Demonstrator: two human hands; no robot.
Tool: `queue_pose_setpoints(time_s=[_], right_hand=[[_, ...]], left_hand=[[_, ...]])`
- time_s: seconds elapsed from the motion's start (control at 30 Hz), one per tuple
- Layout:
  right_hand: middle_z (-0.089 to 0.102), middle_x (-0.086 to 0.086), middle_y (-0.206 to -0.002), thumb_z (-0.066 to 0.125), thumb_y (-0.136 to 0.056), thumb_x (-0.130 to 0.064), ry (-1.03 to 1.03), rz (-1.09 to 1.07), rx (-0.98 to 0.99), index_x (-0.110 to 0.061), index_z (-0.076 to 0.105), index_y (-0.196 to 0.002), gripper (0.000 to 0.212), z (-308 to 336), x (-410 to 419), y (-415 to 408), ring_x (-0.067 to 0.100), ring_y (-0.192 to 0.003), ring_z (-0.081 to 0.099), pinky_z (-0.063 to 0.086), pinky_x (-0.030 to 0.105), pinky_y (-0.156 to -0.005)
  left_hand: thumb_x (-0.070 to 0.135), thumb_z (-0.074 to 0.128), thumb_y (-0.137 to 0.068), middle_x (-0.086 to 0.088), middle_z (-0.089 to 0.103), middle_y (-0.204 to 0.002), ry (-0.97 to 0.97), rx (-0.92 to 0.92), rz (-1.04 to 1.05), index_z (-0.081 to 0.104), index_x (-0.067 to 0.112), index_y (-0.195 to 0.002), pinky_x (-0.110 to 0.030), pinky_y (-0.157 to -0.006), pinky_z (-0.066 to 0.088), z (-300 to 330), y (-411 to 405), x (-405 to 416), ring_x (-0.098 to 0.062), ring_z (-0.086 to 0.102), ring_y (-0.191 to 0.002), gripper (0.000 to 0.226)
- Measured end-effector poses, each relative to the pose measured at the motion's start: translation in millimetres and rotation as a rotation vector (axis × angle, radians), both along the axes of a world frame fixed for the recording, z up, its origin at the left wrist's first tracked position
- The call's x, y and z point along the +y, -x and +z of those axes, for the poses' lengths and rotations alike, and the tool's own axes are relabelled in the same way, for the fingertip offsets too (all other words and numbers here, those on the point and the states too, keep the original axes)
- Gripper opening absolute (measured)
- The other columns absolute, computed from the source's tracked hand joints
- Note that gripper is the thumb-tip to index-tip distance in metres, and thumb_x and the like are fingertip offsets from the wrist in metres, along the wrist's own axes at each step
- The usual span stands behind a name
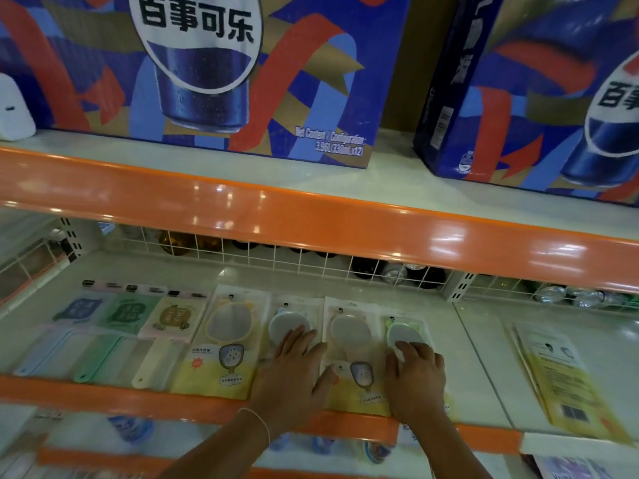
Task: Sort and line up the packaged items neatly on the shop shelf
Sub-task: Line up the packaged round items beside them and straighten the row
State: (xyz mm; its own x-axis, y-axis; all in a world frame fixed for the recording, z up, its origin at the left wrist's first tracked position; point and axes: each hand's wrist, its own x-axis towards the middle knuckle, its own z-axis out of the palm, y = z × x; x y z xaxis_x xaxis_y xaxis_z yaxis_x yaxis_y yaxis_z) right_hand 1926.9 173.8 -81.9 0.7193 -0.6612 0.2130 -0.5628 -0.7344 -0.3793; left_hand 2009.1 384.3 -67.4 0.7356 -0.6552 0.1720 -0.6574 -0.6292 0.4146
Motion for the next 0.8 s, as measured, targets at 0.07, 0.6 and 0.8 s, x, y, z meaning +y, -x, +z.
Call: queue_pose_setpoints(time_s=[0.07, 0.6, 0.8], right_hand=[[0.062, 0.013, -0.118, 0.040, -0.084, -0.048, -0.011, -0.016, -0.018, -0.016, 0.069, -0.114, 0.052, 5.0, -15.6, 8.9, 0.035, -0.109, 0.053, 0.044, 0.043, -0.093], [0.066, 0.016, -0.111, 0.042, -0.092, -0.047, -0.022, -0.268, 0.049, -0.017, 0.064, -0.118, 0.046, 11.1, -210.4, 136.1, 0.038, -0.105, 0.056, 0.044, 0.043, -0.089], [0.052, 0.012, -0.126, 0.051, -0.085, -0.060, -0.152, -0.289, 0.165, -0.021, 0.041, -0.136, 0.064, 14.9, -252.5, 161.3, 0.036, -0.114, 0.050, 0.041, 0.042, -0.095]], left_hand=[[0.057, 0.022, -0.093, 0.004, 0.028, -0.154, 0.054, 0.005, -0.036, 0.045, 0.027, -0.138, -0.039, -0.120, 0.018, 9.5, 5.8, -18.0, -0.016, 0.008, -0.147, 0.059], [0.056, 0.016, -0.091, -0.003, 0.054, -0.131, 0.133, 0.142, -0.260, 0.059, 0.013, -0.124, -0.028, -0.110, 0.030, 39.9, 115.5, -234.5, -0.014, 0.041, -0.127, 0.070], [0.042, 0.032, -0.102, 0.001, 0.052, -0.133, 0.098, 0.218, -0.256, 0.056, 0.015, -0.128, -0.015, -0.102, 0.024, 38.0, 154.6, -297.7, -0.011, 0.042, -0.126, 0.044]])
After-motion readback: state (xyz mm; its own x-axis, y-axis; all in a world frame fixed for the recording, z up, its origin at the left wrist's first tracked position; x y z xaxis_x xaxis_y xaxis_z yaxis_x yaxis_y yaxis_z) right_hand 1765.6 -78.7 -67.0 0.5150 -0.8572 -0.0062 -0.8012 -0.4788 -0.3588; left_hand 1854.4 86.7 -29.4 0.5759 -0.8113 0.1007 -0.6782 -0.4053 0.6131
